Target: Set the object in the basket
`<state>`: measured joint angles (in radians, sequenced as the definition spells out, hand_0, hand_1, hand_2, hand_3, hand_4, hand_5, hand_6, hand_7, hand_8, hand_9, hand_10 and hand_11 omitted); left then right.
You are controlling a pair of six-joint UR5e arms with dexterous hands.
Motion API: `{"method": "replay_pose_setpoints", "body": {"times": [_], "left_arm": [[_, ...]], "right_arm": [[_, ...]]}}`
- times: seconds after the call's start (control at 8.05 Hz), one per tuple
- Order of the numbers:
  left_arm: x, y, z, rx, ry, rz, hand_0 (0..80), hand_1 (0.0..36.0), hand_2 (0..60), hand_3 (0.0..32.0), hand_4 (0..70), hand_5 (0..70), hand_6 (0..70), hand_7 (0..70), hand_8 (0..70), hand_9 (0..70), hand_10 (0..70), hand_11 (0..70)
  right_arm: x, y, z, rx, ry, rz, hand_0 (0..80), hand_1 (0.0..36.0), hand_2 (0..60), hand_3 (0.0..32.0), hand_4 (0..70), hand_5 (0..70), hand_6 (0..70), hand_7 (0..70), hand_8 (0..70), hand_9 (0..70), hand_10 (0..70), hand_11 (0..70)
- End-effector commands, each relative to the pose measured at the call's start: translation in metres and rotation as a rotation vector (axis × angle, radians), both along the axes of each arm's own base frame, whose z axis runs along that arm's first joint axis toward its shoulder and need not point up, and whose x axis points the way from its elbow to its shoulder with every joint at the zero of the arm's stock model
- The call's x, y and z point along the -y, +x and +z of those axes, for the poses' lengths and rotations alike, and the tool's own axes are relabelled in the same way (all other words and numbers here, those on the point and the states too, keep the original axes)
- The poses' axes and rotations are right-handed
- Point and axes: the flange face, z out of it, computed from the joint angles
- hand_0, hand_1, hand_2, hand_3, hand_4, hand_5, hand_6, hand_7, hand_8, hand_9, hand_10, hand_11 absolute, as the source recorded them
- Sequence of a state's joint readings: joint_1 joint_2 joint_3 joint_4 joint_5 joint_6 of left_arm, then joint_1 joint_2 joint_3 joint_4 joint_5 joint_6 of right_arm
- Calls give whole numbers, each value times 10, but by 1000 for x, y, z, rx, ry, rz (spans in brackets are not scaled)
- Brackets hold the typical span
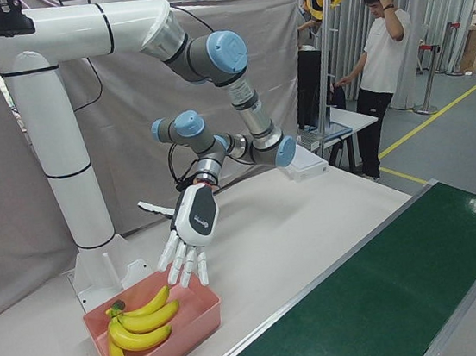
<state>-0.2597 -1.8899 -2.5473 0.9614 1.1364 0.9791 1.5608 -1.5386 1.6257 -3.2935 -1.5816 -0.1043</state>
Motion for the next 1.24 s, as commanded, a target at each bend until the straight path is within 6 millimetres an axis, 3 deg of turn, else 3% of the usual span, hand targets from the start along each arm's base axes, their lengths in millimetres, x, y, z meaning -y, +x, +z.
{"method": "replay_pose_setpoints", "body": {"times": [0.0,0.12,0.25,0.37,0.5,0.62,1.12], "left_arm": [[27,-80,21,-126,-106,-102,150,0,0,138,0,35,0,54,75,79,4,7],[32,-88,20,-148,-119,-118,142,0,1,114,0,43,0,54,75,81,2,4],[34,-89,18,-176,-124,-121,140,1,30,32,0,194,5,98,93,118,36,52],[39,-93,18,-184,-125,-140,137,0,61,0,25,361,57,217,141,223,119,172],[42,-98,17,-191,-124,-154,99,0,94,0,143,438,104,273,180,278,149,211],[44,-102,18,-213,-143,-156,62,0,109,0,193,487,133,307,207,310,168,236],[48,-108,18,-228,-153,-173,52,0,132,0,248,517,179,352,239,351,190,266]], "right_arm": [[0,0,1,0,-1,-1,0,0,0,0,0,0,0,0,0,0,0,0],[0,0,0,0,0,1,0,0,0,0,0,0,0,0,0,0,0,0],[0,0,0,0,0,1,0,0,0,0,0,0,0,0,0,0,0,0],[0,0,0,0,0,1,0,0,0,0,0,0,0,0,0,0,0,0],[0,0,0,0,0,-1,0,0,0,0,0,0,0,0,0,0,0,0],[0,0,0,2,0,-1,0,0,0,0,0,0,0,0,0,0,0,0],[0,0,0,2,0,1,0,0,0,0,0,0,0,0,0,0,0,0]]}}
